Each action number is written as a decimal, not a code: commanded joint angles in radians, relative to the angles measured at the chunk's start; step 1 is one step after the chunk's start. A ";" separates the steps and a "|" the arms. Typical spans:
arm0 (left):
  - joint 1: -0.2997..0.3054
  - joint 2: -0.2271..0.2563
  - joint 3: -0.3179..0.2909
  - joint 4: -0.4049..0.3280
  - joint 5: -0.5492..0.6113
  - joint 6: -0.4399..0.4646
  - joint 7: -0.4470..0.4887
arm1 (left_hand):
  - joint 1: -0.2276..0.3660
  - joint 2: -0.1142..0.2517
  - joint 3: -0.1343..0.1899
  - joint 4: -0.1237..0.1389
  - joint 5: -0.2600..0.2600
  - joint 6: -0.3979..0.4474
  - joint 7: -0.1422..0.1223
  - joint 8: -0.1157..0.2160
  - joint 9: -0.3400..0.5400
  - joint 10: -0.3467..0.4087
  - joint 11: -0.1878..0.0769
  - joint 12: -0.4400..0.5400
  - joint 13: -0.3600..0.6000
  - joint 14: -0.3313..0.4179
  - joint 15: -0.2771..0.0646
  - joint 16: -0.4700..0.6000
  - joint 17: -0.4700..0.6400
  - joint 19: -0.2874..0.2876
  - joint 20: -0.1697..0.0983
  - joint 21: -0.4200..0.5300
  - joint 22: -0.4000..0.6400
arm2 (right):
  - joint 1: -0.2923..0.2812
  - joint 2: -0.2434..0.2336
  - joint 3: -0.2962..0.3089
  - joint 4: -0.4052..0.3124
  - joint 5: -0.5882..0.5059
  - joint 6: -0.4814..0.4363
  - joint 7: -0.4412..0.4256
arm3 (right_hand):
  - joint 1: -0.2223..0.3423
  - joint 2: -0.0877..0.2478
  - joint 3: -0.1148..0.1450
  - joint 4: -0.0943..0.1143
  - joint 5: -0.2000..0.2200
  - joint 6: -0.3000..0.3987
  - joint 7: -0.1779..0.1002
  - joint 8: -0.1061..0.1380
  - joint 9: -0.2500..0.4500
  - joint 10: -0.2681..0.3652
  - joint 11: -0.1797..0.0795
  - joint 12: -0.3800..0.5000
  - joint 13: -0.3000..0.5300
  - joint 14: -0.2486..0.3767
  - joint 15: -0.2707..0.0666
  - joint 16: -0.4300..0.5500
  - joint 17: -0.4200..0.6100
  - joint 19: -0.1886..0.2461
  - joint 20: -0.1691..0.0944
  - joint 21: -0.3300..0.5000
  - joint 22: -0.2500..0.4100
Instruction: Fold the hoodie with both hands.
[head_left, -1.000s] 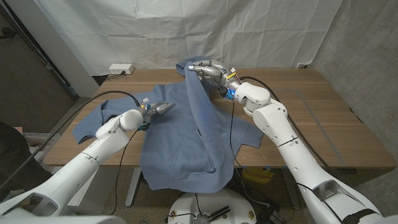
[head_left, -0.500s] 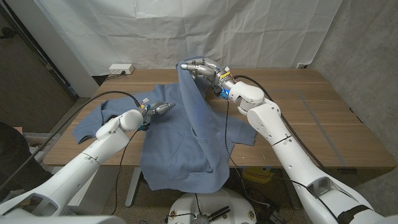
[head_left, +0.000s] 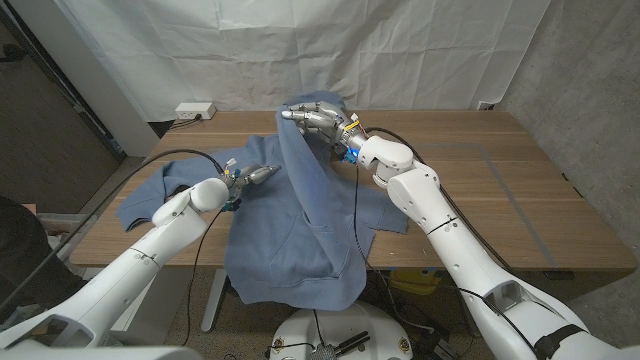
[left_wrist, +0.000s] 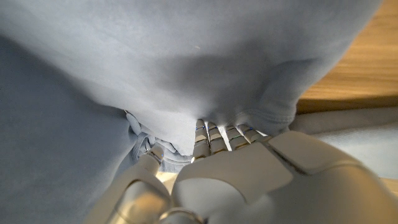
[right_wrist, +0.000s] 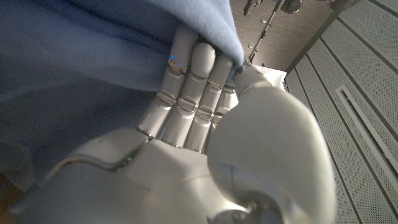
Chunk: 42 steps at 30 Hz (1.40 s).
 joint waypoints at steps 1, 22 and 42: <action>0.048 -0.035 -0.102 0.008 -0.189 -0.073 0.053 | -0.004 0.111 -0.005 0.002 0.011 0.001 0.008 0.000 0.005 0.008 0.004 0.004 0.001 0.019 0.007 0.003 0.004 0.082 0.068 0.023 0.014 | 0.030 0.047 -0.023 0.092 -0.009 -0.012 -0.007 | 0.003 0.010 0.001 0.001 0.001 0.100 0.092 -0.004 0.001 0.036 0.027 -0.002 -0.001 0.056 -0.054 -0.005 0.003 -0.007 0.001 0.011 -0.003; 0.201 -0.117 -0.297 -0.094 -0.324 -0.299 0.324 | 0.005 0.110 -0.019 -0.005 0.022 -0.021 0.005 -0.004 0.005 0.063 0.032 0.019 0.001 0.086 0.028 0.015 0.001 0.150 0.076 0.045 0.011 | 0.038 0.076 -0.032 0.159 -0.013 -0.029 0.010 | 0.001 0.012 -0.013 0.001 0.000 0.102 0.088 -0.016 0.003 0.037 0.030 -0.009 -0.004 0.060 -0.051 -0.027 -0.031 -0.026 -0.001 0.059 -0.038; 0.265 -0.212 -0.389 -0.114 -0.252 -0.475 0.571 | 0.012 0.108 -0.019 -0.011 0.026 -0.040 0.000 -0.006 0.004 0.045 0.023 0.007 0.001 0.079 0.030 0.004 0.000 0.150 0.082 0.042 0.008 | 0.027 0.129 -0.047 0.226 -0.002 -0.093 0.017 | -0.002 0.010 -0.029 0.002 -0.002 0.102 0.087 -0.030 0.003 0.039 0.028 -0.023 -0.016 0.066 -0.054 -0.063 -0.095 -0.048 -0.004 0.107 -0.080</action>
